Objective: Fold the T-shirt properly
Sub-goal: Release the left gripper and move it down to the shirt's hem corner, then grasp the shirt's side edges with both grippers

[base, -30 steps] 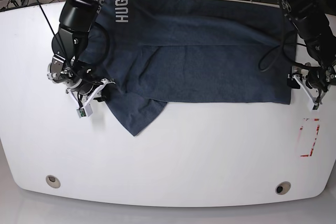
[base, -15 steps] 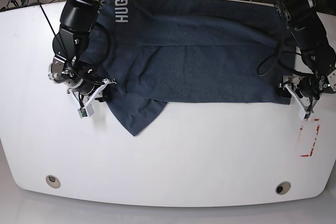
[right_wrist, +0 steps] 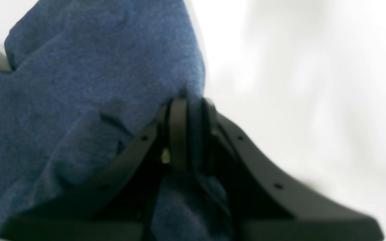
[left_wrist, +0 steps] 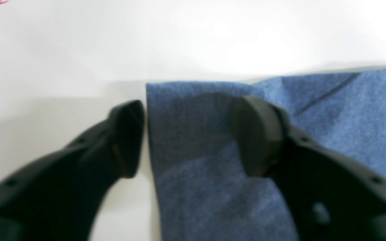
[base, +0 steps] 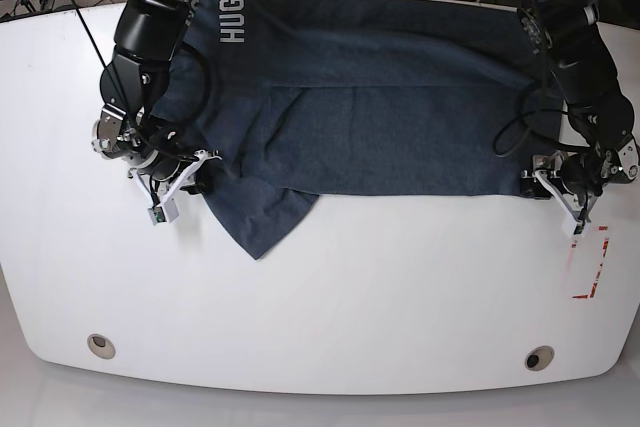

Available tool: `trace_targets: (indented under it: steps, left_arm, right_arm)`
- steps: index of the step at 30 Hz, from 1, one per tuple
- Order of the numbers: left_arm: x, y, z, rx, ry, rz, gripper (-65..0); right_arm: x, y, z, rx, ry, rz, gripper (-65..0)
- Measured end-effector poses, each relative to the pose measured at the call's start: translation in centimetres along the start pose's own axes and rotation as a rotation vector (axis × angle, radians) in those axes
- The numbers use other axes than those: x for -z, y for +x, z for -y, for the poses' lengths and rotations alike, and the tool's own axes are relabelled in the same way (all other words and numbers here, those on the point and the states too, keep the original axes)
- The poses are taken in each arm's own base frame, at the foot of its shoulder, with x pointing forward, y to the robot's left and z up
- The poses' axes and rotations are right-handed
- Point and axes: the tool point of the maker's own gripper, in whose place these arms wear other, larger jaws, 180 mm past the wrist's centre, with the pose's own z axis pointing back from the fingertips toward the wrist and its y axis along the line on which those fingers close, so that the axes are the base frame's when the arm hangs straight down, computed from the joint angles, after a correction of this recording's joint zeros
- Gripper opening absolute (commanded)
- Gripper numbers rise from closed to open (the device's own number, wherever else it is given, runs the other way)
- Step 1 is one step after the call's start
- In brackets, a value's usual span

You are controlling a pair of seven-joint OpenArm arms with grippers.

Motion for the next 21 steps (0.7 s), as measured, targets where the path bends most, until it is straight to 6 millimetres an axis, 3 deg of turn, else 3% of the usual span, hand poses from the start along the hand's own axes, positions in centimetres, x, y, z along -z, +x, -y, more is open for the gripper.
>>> trace_targets:
  steps: [2,3,5,16,21]
  left_arm:
    - [0.1,0.0,0.2,-0.001,-0.005,0.001,-53.3]
    - [0.2,0.0,0.3,-0.002,-0.007,0.002,-60.6]
    - [0.3,0.0,0.5,0.0,-0.01,-0.001,-65.0]
    - [0.2,0.0,0.5,0.001,-0.011,-0.004,-65.0]
    - [-0.4,0.2,0.6,0.039,0.017,-0.02,-65.0]
  right_arm:
    - [0.0,0.0,0.0,0.0,0.0,-0.001,-65.0]
    - [0.0,0.0,0.0,-0.001,-0.001,-0.002,-65.0]
    - [0.0,-0.1,0.1,-0.002,-0.003,-0.004,-65.0]
    - [0.0,0.7,0.2,-0.028,-0.011,-0.02,-65.0]
    - [-1.3,2.3,0.8,-0.071,-0.041,0.004,-65.0]
